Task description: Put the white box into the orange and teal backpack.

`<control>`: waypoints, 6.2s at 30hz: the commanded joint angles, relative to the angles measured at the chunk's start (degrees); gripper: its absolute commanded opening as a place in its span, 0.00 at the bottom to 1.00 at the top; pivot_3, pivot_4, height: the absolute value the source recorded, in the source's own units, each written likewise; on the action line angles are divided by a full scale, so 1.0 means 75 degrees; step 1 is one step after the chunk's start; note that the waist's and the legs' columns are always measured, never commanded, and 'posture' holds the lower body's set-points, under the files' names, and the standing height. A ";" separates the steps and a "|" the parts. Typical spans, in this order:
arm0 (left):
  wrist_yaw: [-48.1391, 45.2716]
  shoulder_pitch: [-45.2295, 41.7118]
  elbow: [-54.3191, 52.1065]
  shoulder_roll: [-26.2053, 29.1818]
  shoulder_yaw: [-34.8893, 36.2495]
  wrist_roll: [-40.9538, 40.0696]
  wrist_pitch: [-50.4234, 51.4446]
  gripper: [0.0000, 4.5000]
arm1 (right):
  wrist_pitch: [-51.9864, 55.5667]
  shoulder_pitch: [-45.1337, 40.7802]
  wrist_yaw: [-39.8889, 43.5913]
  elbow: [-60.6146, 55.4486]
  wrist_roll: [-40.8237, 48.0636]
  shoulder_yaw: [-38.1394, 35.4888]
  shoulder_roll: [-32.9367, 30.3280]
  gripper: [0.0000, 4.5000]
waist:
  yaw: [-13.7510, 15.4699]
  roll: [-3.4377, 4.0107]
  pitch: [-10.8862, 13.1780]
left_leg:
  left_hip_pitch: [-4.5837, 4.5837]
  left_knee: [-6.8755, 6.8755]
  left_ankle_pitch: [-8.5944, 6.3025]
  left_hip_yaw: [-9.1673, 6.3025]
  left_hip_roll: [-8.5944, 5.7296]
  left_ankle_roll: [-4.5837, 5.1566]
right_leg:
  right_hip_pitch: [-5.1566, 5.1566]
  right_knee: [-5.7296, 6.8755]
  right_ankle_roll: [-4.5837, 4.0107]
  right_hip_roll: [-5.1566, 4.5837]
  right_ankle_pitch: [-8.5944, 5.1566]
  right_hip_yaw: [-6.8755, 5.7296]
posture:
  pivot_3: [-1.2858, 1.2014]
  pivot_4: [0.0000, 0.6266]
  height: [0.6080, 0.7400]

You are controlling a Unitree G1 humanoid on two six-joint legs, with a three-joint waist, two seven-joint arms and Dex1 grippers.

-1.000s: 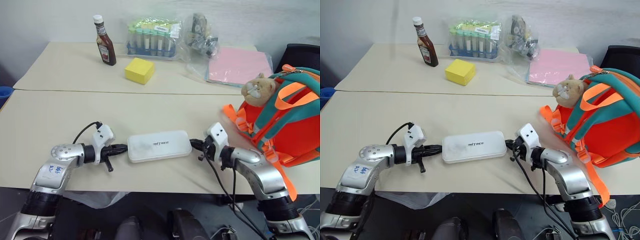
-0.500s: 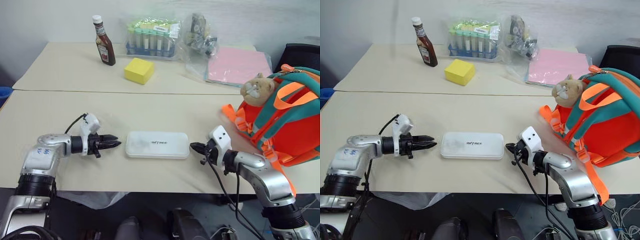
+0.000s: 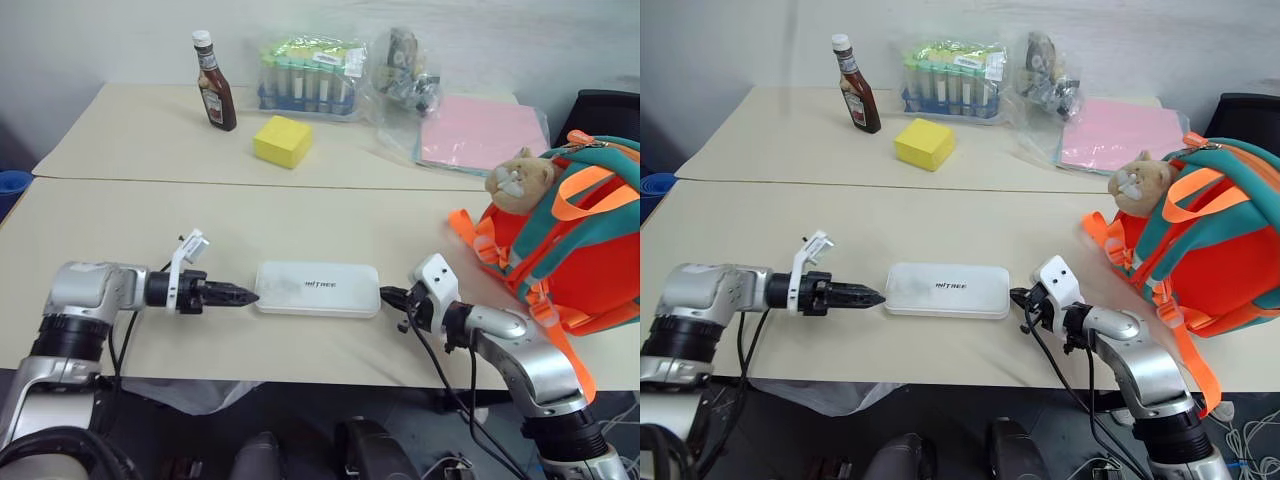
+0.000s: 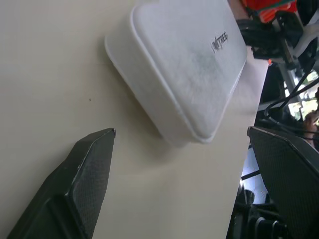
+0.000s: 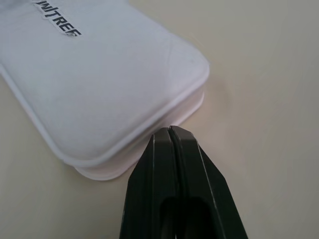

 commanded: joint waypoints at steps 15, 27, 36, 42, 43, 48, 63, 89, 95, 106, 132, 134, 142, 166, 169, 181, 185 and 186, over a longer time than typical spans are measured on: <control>-0.0485 -0.1502 0.1661 -0.1161 -0.0251 -0.0060 0.0432 0.66 | -0.0363 0.0291 -0.0035 -0.0260 -0.0183 -0.0020 0.0031 0.00 | 0.0092 -0.0001 0.0000 | -0.0008 0.0004 0.0002 0.0001 0.0004 -0.0004 | -0.0010 0.0002 0.0000 0.0001 0.0000 0.0001 | 0.52 0.24 1.00; -0.0272 -0.1166 0.0580 -0.1058 0.1007 -0.1069 0.1502 0.31 | 0.0810 0.2235 -0.0488 -0.2248 0.1124 -0.2536 -0.0224 0.12 | 0.0106 0.0004 0.0002 | -0.0038 0.0002 0.0005 -0.0005 0.0008 -0.0010 | -0.0032 0.0013 0.0000 0.0001 0.0000 -0.0004 | 0.52 0.24 1.00; 0.0769 -0.0576 -0.0956 -0.1186 0.2407 -0.2017 0.2417 0.31 | 0.2437 0.3361 -0.0990 -0.3044 0.4487 -0.6774 -0.0600 0.76 | 0.0082 -0.0001 -0.0001 | -0.0061 0.0045 0.0007 -0.0008 0.0008 -0.0014 | -0.0050 0.0045 0.0001 0.0002 0.0000 -0.0005 | 0.52 0.24 1.00; 0.1440 -0.0590 -0.1419 -0.1345 0.2496 -0.2096 0.2364 0.31 | 0.2340 0.2537 -0.1484 -0.2303 0.4560 -0.6405 -0.1063 1.00 | 0.0072 -0.0001 0.0000 | -0.0059 0.0042 0.0007 -0.0007 0.0007 -0.0015 | -0.0050 0.0039 0.0001 0.0012 0.0000 -0.0001 | 0.52 0.24 1.00; 0.1506 -0.0668 -0.1403 -0.1401 0.2554 -0.2176 0.2421 0.31 | 0.2288 0.2199 -0.1696 -0.2064 0.4473 -0.6188 -0.1016 1.00 | 0.0067 -0.0001 -0.0001 | -0.0060 0.0043 0.0007 -0.0006 0.0006 -0.0015 | -0.0051 0.0039 0.0001 0.0012 0.0000 0.0003 | 0.52 0.24 1.00; 0.1654 -0.0856 -0.1530 -0.1497 0.2872 -0.2569 0.2480 0.31 | 0.1995 0.0912 -0.2121 -0.1136 0.4171 -0.5277 -0.0742 1.00 | 0.0079 -0.0001 0.0000 | -0.0072 0.0050 0.0007 -0.0005 0.0007 -0.0015 | -0.0064 0.0042 0.0001 0.0012 0.0000 0.0003 | 0.52 0.24 1.00; 0.2458 -0.0767 -0.1790 -0.1135 0.3566 -0.2789 0.1908 0.31 | 0.1007 -0.0384 -0.1012 0.0144 0.3384 -0.3979 -0.1040 0.21 | 0.0019 0.0001 0.0000 | -0.0091 0.0062 0.0010 0.0007 0.0009 -0.0019 | -0.0093 0.0070 0.0001 0.0012 0.0000 0.0012 | 0.52 0.24 1.00; 0.0397 -0.1742 -0.1717 -0.0795 0.2743 -0.2773 -0.1326 0.31 | 0.3141 0.0344 0.3614 -0.1593 0.7569 -0.4381 -0.4374 0.01 | 0.0104 0.0006 0.0023 | -0.0104 0.0085 0.0002 -0.0002 0.0011 -0.0008 | -0.0086 0.0053 0.0002 0.0009 0.0001 0.0003 | 0.52 0.24 1.00; -0.0047 -0.1419 -0.1940 -0.0750 0.1519 -0.1577 -0.2832 0.31 | 0.2978 0.0599 0.3674 -0.1337 0.7192 -0.4348 -0.4275 0.01 | 0.0107 0.0003 0.0024 | -0.0105 0.0086 0.0002 0.0000 0.0011 -0.0008 | -0.0087 0.0055 0.0002 0.0010 0.0001 0.0005 | 0.52 0.24 1.00; -0.0348 -0.2328 -0.0768 -0.0780 0.1526 -0.1143 -0.3765 0.31 | 0.3268 0.1661 0.4564 -0.1427 0.7404 -0.5446 -0.4574 0.01 | 0.0141 -0.0009 0.0031 | -0.0117 0.0102 -0.0006 -0.0004 0.0010 0.0007 | -0.0085 0.0047 0.0005 0.0010 0.0002 0.0001 | 0.52 0.24 1.00; -0.1220 -0.2140 -0.0932 -0.1148 -0.0237 0.0755 -0.6019 0.31 | 0.2768 0.0939 0.4217 -0.1033 0.6665 -0.4517 -0.4375 0.01 | 0.0156 -0.0009 0.0031 | -0.0115 0.0110 -0.0007 -0.0004 0.0009 0.0008 | -0.0084 0.0057 0.0005 0.0010 0.0002 0.0003 | 0.52 0.24 1.00; -0.1185 -0.2374 -0.0813 -0.1533 -0.0424 0.0829 -0.6005 0.31 | 0.2716 0.0846 0.4161 -0.1089 0.6607 -0.4366 -0.4309 0.01 | 0.0176 -0.0010 0.0031 | -0.0116 0.0113 -0.0010 -0.0004 0.0008 0.0013 | -0.0083 0.0056 0.0006 0.0010 0.0002 0.0003 | 0.52 0.24 1.00; -0.1241 -0.3220 -0.0001 -0.2976 -0.1145 0.1469 -0.6304 0.31 | 0.2467 0.0507 0.3892 -0.1210 0.6238 -0.3760 -0.4061 0.01 | 0.0308 -0.0010 0.0031 | -0.0118 0.0116 -0.0014 0.0001 0.0006 0.0021 | -0.0085 0.0053 0.0007 0.0012 0.0003 0.0006 | 0.52 0.24 1.00; -0.3236 -0.3225 -0.0464 -0.1662 -0.2059 0.0435 -0.5165 0.31 | 0.2599 0.1156 0.3510 -0.2108 0.6768 -0.4204 -0.4264 0.01 | 0.0129 -0.0008 0.0030 | -0.0114 0.0118 -0.0008 -0.0003 0.0011 0.0009 | -0.0094 0.0078 0.0006 0.0015 0.0002 0.0008 | 0.52 0.24 1.00; -0.2481 -0.3205 -0.0055 -0.2350 -0.1671 0.0514 -0.5659 0.31 | 0.2621 0.1144 0.3488 -0.2122 0.6774 -0.4206 -0.4267 0.01 | 0.0135 -0.0009 0.0031 | -0.0115 0.0120 -0.0007 -0.0002 0.0011 0.0009 | -0.0094 0.0077 0.0006 0.0014 0.0002 0.0008 | 0.52 0.24 1.00; 0.0276 -0.3601 0.0689 -0.5418 -0.2055 0.1818 -0.5982 0.31 | 0.2427 0.0957 0.2971 -0.2212 0.6591 -0.3811 -0.3917 0.01 | 0.0313 -0.0009 0.0031 | -0.0121 0.0121 -0.0014 0.0000 0.0003 0.0022 | -0.0098 0.0072 0.0009 0.0024 0.0003 0.0019 | 0.52 0.24 1.00; 0.0237 -0.3545 0.0638 -0.5321 -0.2165 0.2215 -0.6166 0.58 | 0.2295 0.0928 0.2738 -0.2190 0.6430 -0.3688 -0.3783 0.01 | 0.0262 -0.0009 0.0031 | -0.0116 0.0120 -0.0014 0.0003 -0.0004 0.0022 | -0.0095 0.0072 0.0009 0.0025 0.0004 0.0032 | 0.52 0.24 1.00; 0.0121 -0.3448 0.0434 -0.5136 -0.2123 0.2211 -0.6126 0.65 | 0.2283 0.0947 0.2685 -0.2189 0.6410 -0.3688 -0.3748 0.01 | 0.0231 -0.0009 0.0031 | -0.0113 0.0116 -0.0014 0.0002 -0.0003 0.0022 | -0.0095 0.0073 0.0009 0.0029 0.0004 0.0036 | 0.52 0.24 1.00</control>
